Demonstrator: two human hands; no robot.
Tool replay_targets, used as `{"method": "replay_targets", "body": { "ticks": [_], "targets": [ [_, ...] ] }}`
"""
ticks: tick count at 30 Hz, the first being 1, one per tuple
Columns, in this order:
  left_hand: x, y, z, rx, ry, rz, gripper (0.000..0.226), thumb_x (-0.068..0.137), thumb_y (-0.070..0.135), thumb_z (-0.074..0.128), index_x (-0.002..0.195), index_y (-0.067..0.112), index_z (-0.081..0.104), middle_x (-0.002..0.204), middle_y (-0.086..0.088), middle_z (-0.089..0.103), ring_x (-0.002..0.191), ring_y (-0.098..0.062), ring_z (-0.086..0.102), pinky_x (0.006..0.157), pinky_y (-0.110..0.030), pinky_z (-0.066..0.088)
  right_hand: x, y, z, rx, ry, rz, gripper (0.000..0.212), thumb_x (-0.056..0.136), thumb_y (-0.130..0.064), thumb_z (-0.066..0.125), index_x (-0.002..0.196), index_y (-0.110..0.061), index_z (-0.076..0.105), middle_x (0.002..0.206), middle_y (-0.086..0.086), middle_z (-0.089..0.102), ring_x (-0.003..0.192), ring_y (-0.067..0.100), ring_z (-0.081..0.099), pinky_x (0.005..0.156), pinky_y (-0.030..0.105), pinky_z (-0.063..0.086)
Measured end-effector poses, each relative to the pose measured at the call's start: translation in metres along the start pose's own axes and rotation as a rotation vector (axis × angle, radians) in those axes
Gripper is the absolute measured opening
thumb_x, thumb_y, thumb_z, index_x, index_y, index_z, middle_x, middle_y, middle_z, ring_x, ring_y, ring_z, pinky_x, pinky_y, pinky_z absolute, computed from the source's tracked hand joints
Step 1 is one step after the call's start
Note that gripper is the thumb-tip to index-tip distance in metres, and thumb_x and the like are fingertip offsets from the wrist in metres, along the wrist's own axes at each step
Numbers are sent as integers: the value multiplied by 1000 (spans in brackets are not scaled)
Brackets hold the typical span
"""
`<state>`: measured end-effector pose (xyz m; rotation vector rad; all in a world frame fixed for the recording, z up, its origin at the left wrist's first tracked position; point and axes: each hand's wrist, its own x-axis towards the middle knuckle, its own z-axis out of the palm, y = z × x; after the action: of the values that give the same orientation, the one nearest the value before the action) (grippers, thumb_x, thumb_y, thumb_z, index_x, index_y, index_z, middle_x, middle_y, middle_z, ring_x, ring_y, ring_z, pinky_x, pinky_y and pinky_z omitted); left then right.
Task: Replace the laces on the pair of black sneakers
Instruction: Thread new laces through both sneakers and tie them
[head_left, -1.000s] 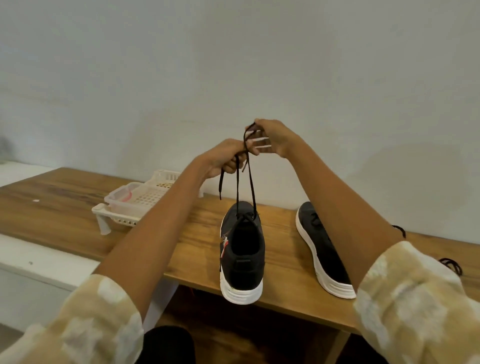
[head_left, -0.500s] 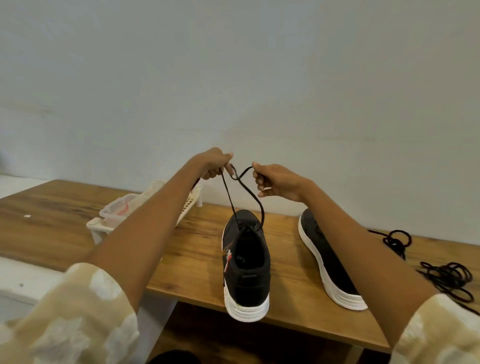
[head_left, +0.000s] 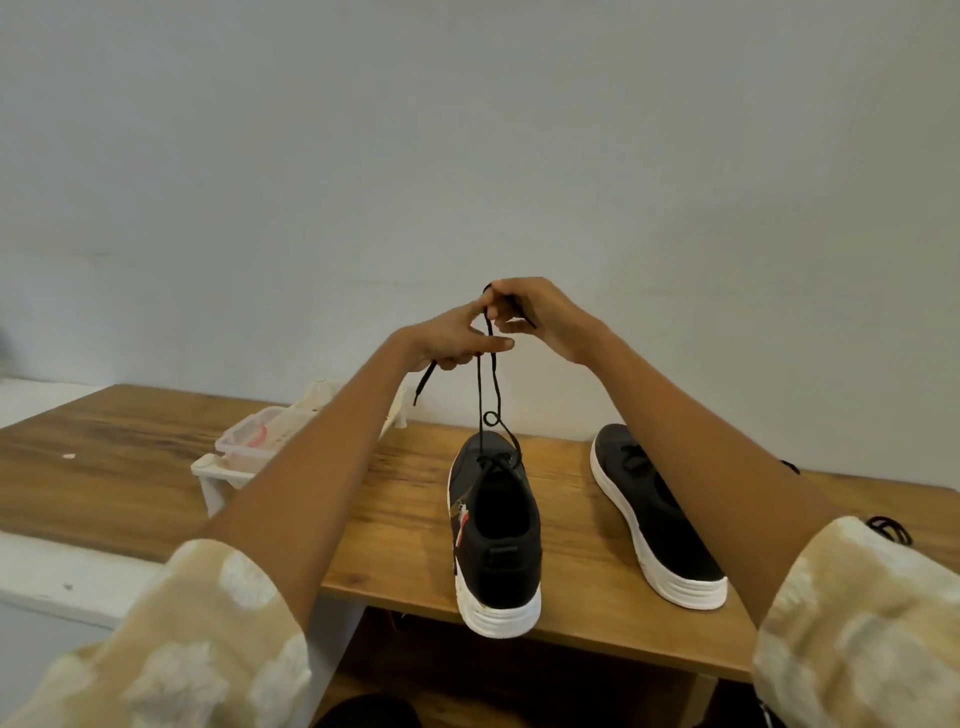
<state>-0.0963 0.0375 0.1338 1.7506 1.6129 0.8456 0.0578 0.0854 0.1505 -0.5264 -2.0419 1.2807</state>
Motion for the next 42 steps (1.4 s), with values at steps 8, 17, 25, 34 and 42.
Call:
{"method": "replay_targets", "body": {
  "ticks": [8, 17, 25, 34, 42],
  "targets": [
    [-1, 19, -10, -419, 254, -5, 31, 102, 27, 38, 99, 13, 65, 59, 3, 32, 41, -6, 23, 34, -15, 12, -22, 37, 15, -194, -18, 393, 65, 92, -57, 45, 137, -11, 39, 129, 7, 49, 114, 23, 52, 88, 35, 49],
    [-8, 4, -17, -351, 484, -170, 25, 101, 22, 39, 93, 6, 57, 64, -3, 33, 48, -11, 22, 35, -16, 18, -49, 50, 16, -46, -70, 403, 32, 102, -33, 39, 94, -8, 57, 63, 1, 47, 58, 13, 51, 68, 32, 54],
    [-16, 44, -31, 35, 110, -323, 3, 94, 6, 44, 97, 8, 45, 63, -2, 35, 36, -7, 22, 33, -14, 19, -31, 33, 30, 82, 382, 500, 46, 100, -39, 39, 62, -14, 40, 56, 0, 30, 44, 10, 19, 35, 18, 19],
    [-22, 59, -16, -58, -9, -93, 42, 95, -9, 34, 128, 12, 48, 74, -3, 42, 52, -8, 28, 40, -16, 29, -21, 3, 34, -318, 140, 488, 30, 98, -31, 51, 77, -10, 51, 61, 0, 33, 47, 9, 22, 38, 19, 20],
    [-18, 41, -6, -116, 173, -33, 36, 95, -4, 41, 129, 6, 49, 77, -4, 47, 54, -10, 36, 41, -18, 33, -37, -9, 18, -194, -272, 428, 13, 96, -19, 53, 91, -9, 60, 73, -1, 46, 58, 7, 37, 53, 18, 34]
  ]
}}
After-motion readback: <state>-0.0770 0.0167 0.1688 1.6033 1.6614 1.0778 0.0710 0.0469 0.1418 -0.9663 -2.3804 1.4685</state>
